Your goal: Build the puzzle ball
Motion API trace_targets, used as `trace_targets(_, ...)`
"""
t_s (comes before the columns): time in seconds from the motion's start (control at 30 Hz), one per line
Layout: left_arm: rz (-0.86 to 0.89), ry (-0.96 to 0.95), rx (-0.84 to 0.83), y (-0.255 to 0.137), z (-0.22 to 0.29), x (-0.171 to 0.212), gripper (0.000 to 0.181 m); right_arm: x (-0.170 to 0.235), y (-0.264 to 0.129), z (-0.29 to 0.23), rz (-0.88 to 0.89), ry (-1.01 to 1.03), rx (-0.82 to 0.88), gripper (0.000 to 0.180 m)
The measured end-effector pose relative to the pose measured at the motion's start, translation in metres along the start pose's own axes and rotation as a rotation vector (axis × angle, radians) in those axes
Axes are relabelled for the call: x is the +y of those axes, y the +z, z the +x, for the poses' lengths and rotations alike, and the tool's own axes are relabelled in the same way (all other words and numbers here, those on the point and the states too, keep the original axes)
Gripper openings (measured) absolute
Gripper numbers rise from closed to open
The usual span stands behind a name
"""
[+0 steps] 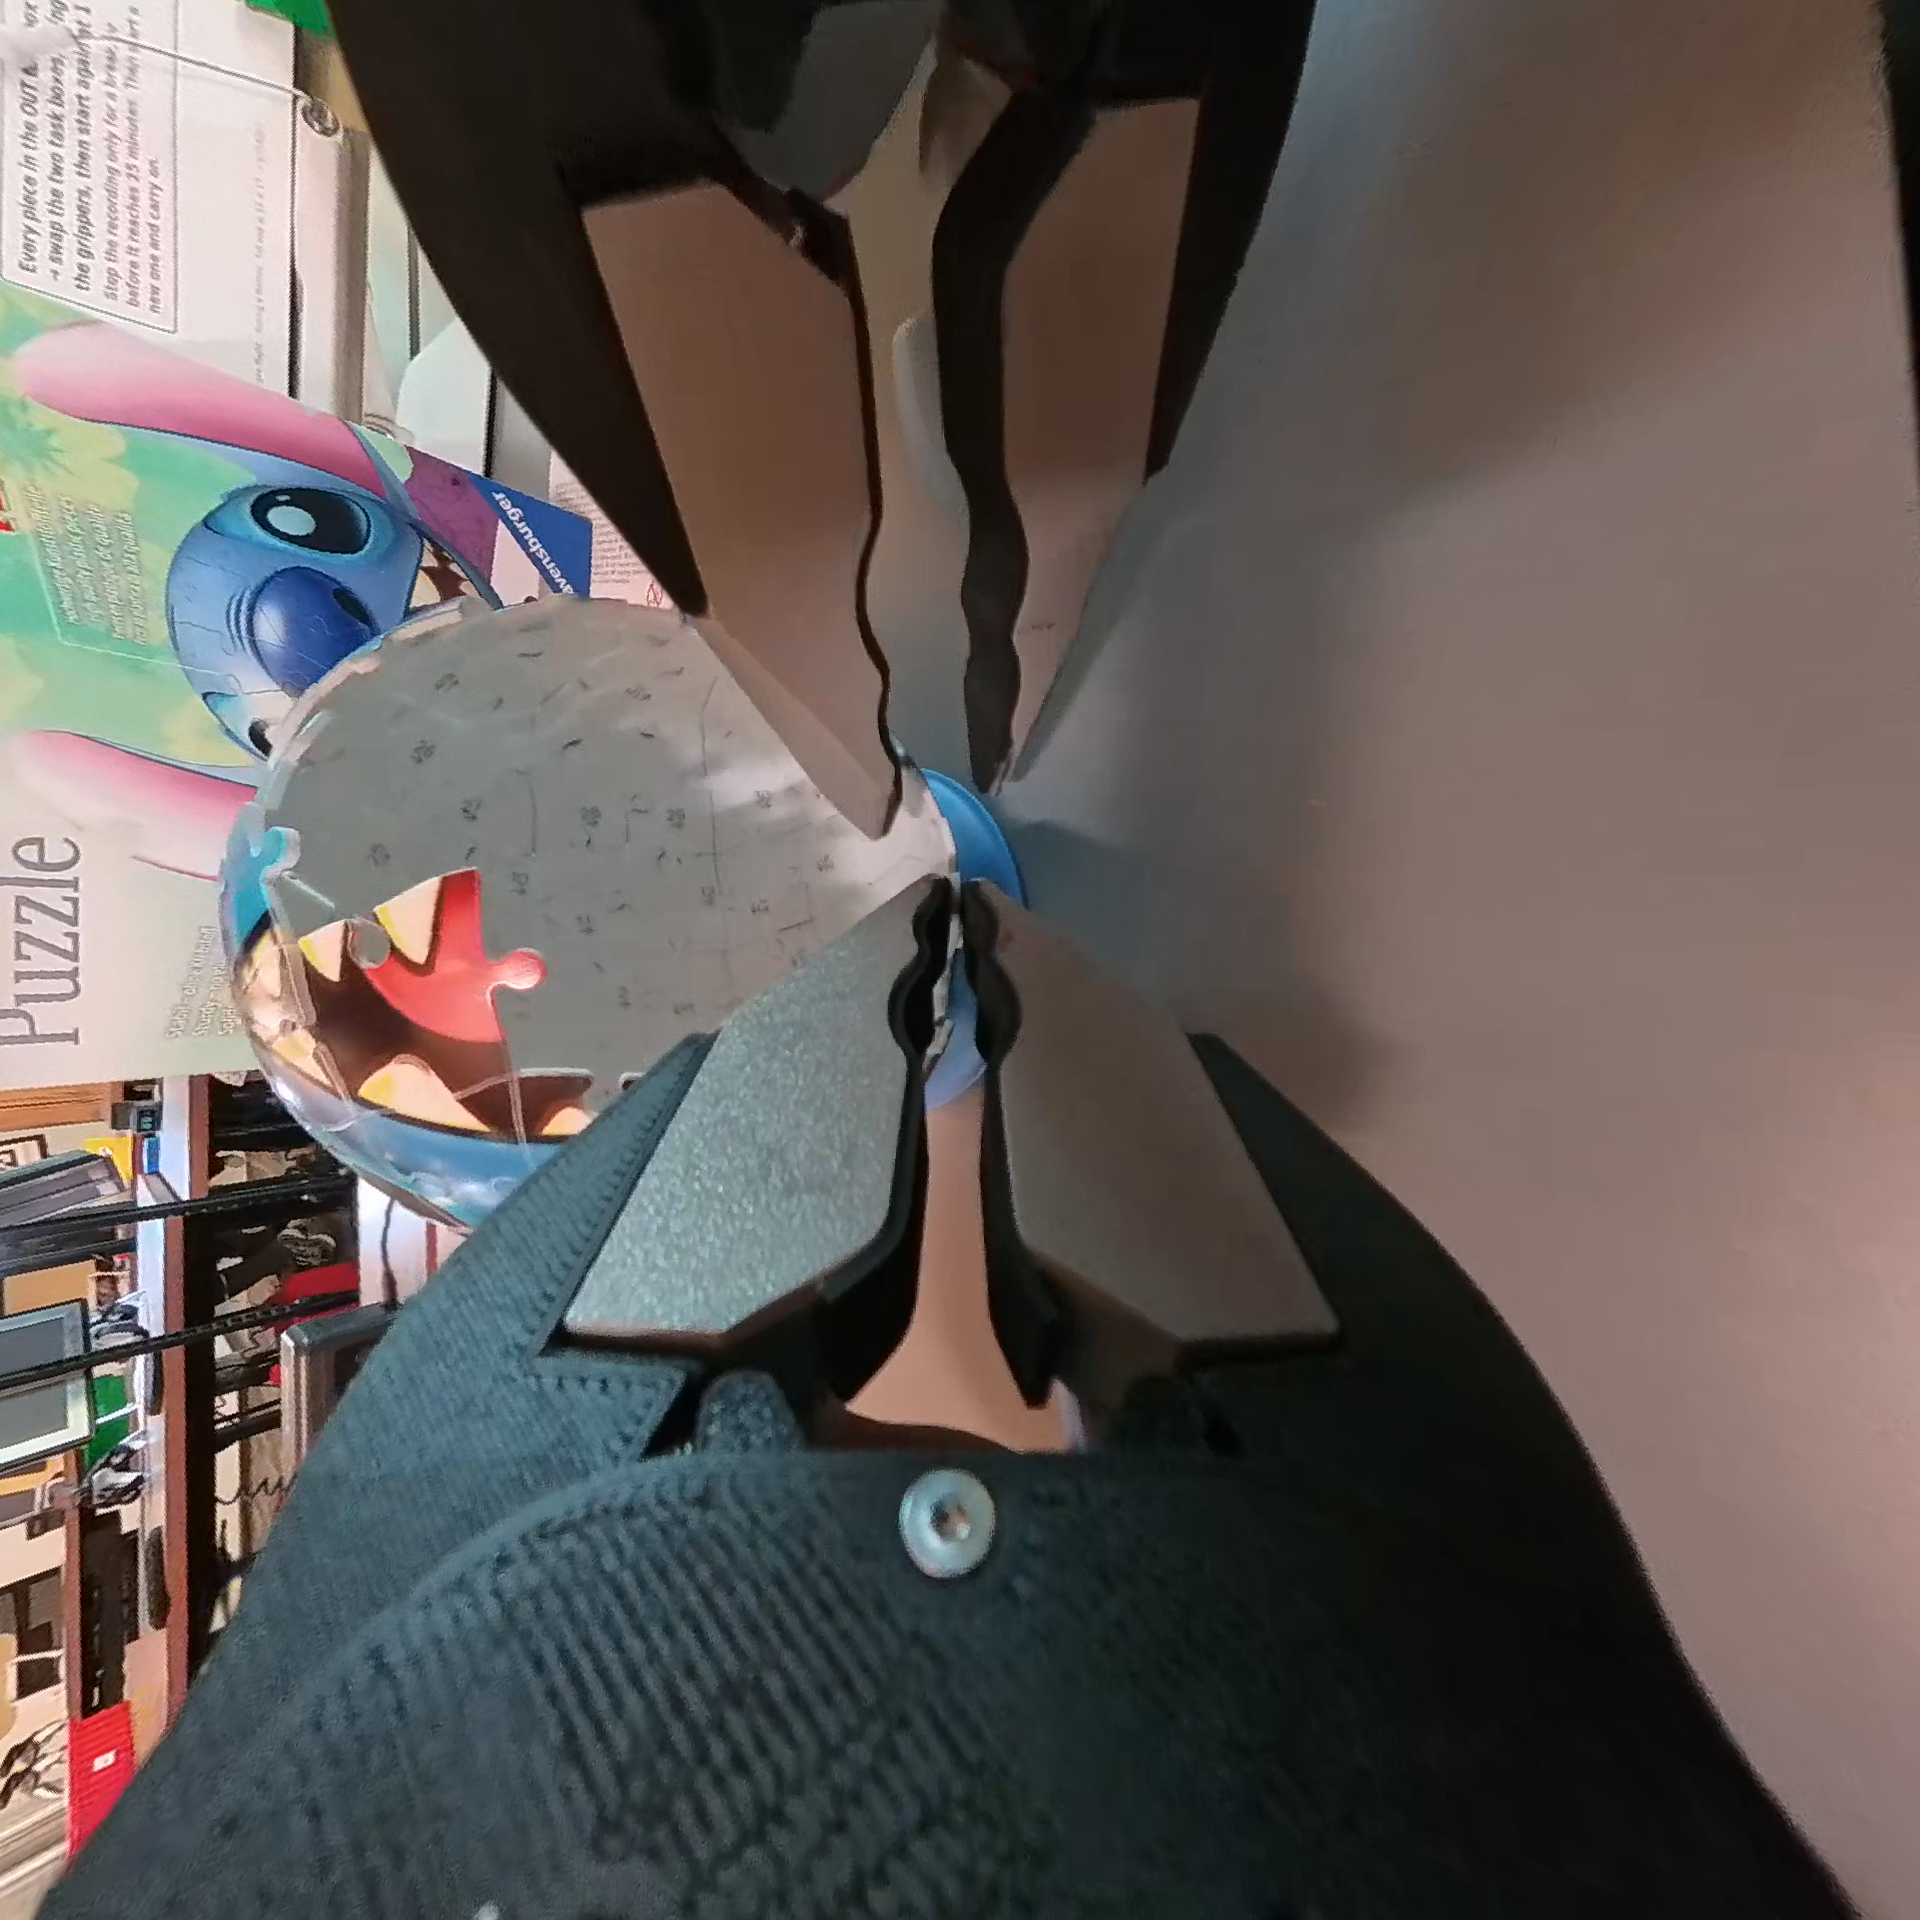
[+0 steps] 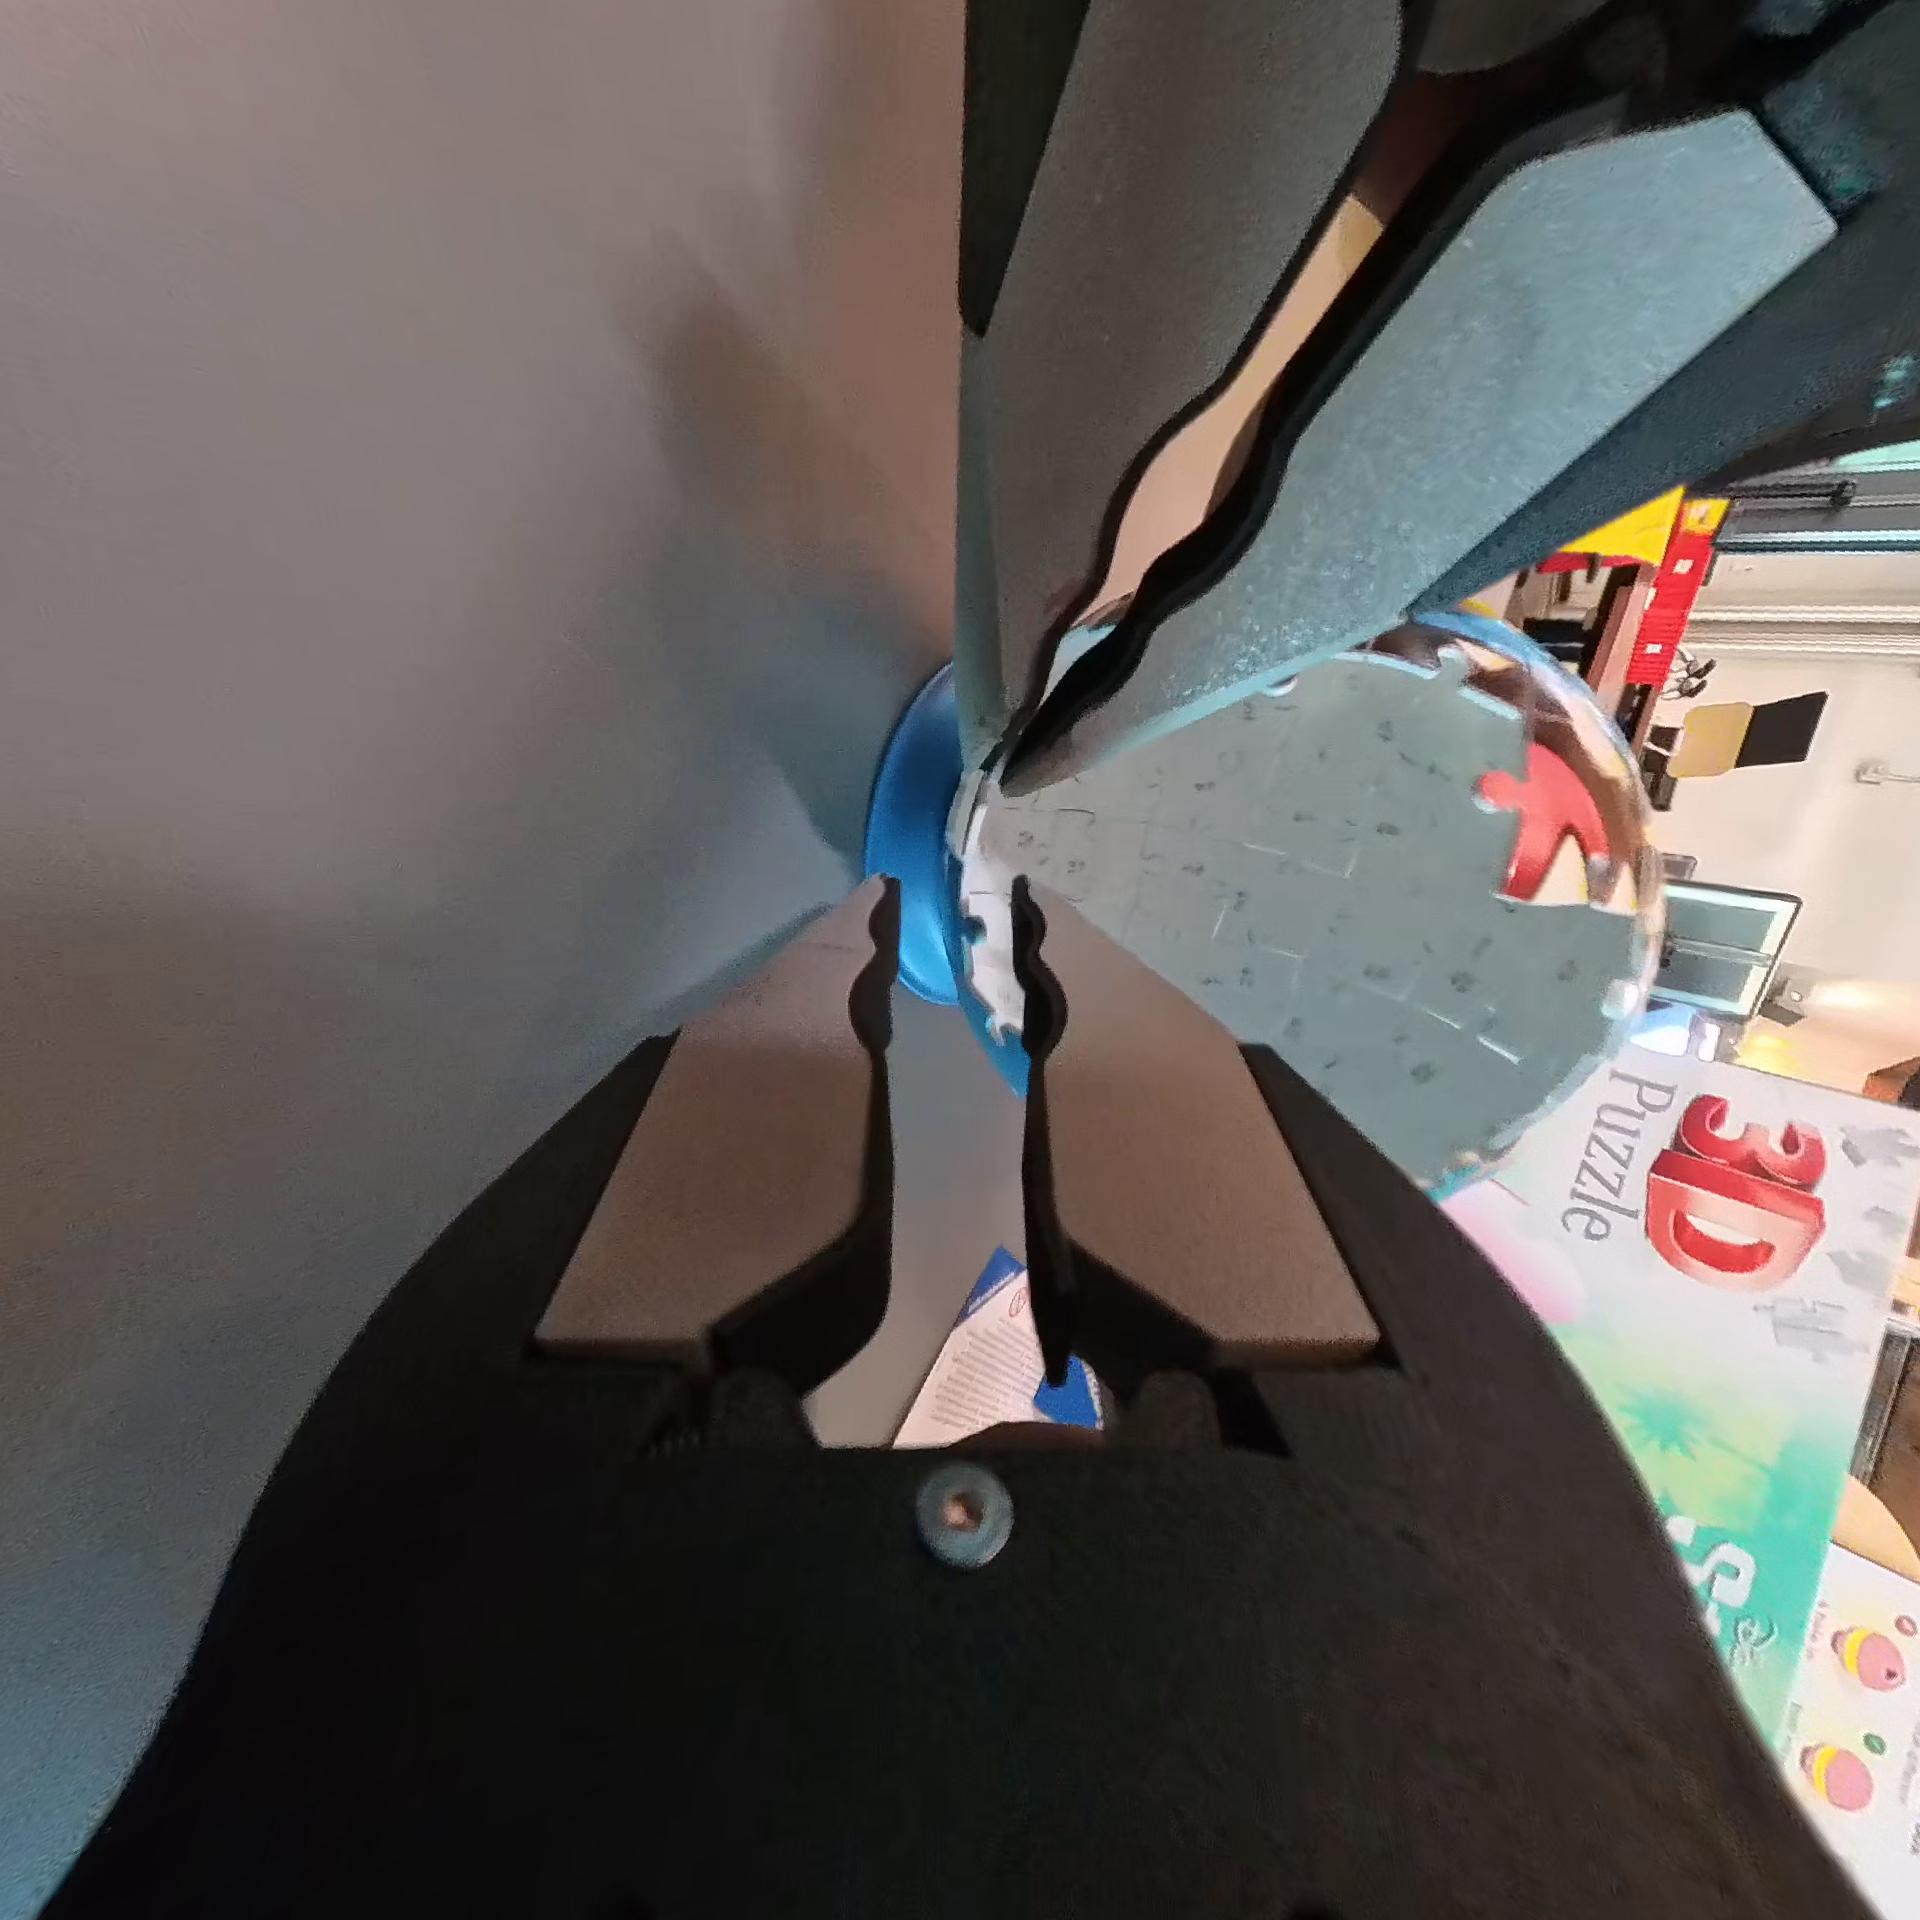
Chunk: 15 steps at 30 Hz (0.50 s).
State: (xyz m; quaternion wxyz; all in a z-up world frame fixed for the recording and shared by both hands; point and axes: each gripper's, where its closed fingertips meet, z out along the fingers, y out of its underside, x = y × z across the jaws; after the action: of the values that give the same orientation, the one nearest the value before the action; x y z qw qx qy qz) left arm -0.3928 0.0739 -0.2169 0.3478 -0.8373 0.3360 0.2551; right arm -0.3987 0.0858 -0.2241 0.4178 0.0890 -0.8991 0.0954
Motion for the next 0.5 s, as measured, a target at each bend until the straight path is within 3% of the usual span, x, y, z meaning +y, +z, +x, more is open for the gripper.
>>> trace_targets(0.5, -0.040, -0.001, 0.022, 0.005, -0.003, 0.003, 0.000, 0.000, 0.012, 0.000, 0.004, -0.019, -0.013, 0.005)
